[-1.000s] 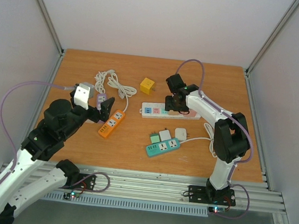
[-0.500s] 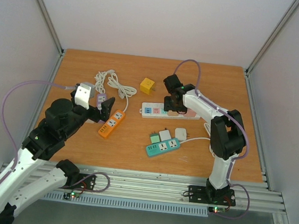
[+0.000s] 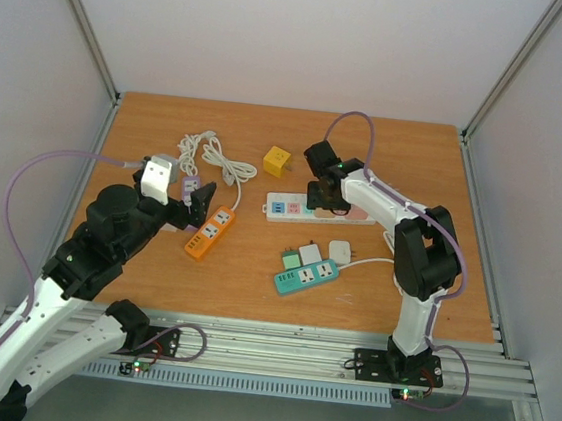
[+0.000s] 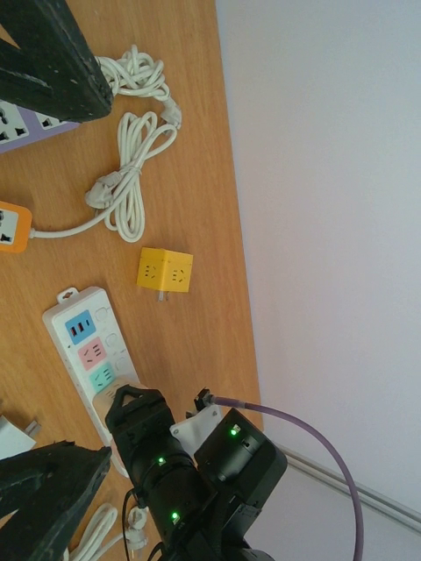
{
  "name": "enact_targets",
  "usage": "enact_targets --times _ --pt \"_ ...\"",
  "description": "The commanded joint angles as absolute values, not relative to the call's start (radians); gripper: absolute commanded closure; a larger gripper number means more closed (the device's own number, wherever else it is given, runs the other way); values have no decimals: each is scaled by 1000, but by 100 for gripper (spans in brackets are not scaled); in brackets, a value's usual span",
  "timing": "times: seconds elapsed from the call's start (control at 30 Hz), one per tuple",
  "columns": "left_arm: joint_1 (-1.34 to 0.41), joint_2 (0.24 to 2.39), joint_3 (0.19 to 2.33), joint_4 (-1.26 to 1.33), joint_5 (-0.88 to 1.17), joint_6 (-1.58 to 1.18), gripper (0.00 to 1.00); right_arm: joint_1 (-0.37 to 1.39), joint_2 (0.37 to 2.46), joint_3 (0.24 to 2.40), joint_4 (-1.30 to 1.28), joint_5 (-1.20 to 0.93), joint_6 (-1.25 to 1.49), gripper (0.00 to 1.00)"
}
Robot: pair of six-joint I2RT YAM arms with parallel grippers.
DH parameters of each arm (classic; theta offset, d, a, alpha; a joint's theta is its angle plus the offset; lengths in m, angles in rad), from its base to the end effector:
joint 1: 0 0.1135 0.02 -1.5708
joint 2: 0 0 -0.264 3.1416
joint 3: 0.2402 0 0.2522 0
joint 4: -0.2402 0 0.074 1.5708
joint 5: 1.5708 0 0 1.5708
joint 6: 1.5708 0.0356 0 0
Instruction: Insert the plug
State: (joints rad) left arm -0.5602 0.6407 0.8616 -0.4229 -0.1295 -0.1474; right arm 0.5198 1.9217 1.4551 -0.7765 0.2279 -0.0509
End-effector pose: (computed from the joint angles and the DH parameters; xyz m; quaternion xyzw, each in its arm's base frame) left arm 0.1221 -0.0712 0.3616 0.1184 0.7651 -0.1716 0.6092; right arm 0.3438 0.1875 0.2019 -0.2581 0.9458 -0.0715 0.1837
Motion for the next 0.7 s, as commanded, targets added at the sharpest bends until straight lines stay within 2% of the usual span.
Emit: enact_targets --times 0.0,0.13,0.3,0.43,0.67 --pt "-557 647 869 -398 -149 -131 1 522 1979 1413 -828 273 -54 46" --pt "-557 655 879 -416 -152 -124 1 528 1921 1472 -852 251 -69 30" --pt "-556 664 885 -425 -151 -126 1 529 1866 1563 -874 202 -112 18" --pt "-557 675 894 -440 -147 -131 1 529 1872 1631 -853 143 -188 13" --pt "-557 697 907 -451 -143 -149 1 529 2023 1768 -730 75 -332 11"
